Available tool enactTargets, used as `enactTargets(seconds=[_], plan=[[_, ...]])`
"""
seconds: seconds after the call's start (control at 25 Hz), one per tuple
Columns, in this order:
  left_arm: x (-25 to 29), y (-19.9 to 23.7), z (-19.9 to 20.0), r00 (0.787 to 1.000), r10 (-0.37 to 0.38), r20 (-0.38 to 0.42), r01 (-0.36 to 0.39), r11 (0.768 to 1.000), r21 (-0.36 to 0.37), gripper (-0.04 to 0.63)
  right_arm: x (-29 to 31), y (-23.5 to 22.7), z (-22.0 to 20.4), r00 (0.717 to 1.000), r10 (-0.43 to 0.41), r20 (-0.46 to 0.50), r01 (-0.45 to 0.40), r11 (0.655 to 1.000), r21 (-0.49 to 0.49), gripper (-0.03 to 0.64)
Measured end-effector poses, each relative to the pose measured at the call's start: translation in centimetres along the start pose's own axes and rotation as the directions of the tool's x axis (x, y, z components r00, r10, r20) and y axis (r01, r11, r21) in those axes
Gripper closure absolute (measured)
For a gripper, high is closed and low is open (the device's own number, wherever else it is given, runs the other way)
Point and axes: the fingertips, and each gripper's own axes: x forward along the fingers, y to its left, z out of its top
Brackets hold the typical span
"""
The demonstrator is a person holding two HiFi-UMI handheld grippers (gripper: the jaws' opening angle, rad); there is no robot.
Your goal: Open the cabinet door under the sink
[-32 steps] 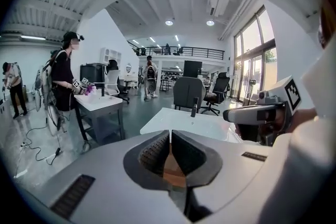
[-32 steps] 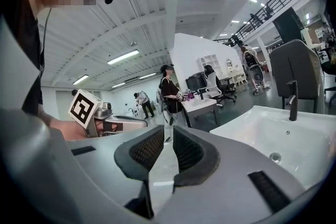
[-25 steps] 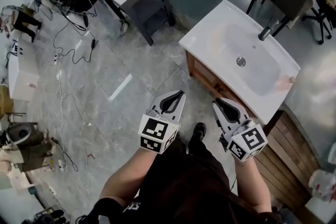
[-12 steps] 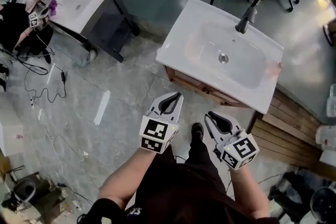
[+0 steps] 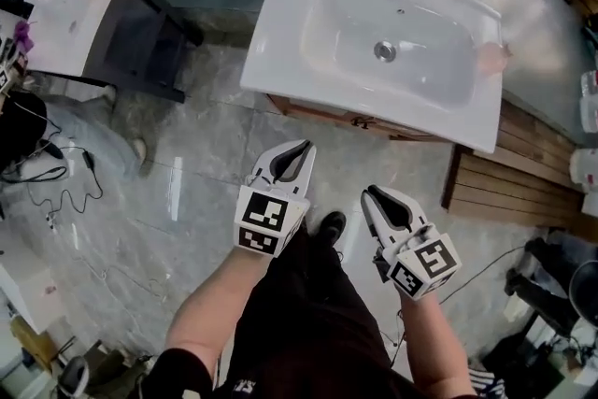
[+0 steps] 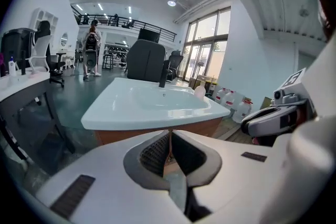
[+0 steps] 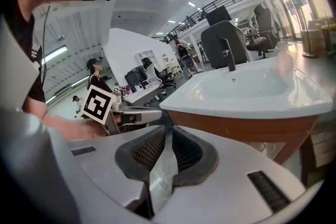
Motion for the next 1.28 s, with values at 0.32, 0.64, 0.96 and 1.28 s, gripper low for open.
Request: enactTargets(seconds=[0.32,0.64,0.96,1.28], plan=[[9.3,-2.7,-6.9,0.997,-0.060,-0.043,0.060,0.998,0.016,0.568,1.3,-6.8,-6.6,0.998,-0.036,0.043,0.034,0.999,0.035,0.568],[16.4,-4.4,-12.0,0.993,-0.100,-0.061,0.104,0.991,0.082,0.566,3.2,-10.7,-16.1,0.998,-0.045,0.032,0.040,0.990,0.139,0.572],[23.5,-4.2,-16.4,0.992,-0.117,-0.051,0.122,0.985,0.121,0.511,6.3,-15.3,-18.9,0.998,-0.046,0.038,0.042,0.994,0.098,0.575],[27.0,-2.7,-19.5,0.994,-0.086,-0.065,0.092,0.991,0.100,0.466,8.6,-18.7,-19.4,0.996,-0.066,0.056,0.064,0.997,0.044,0.581]])
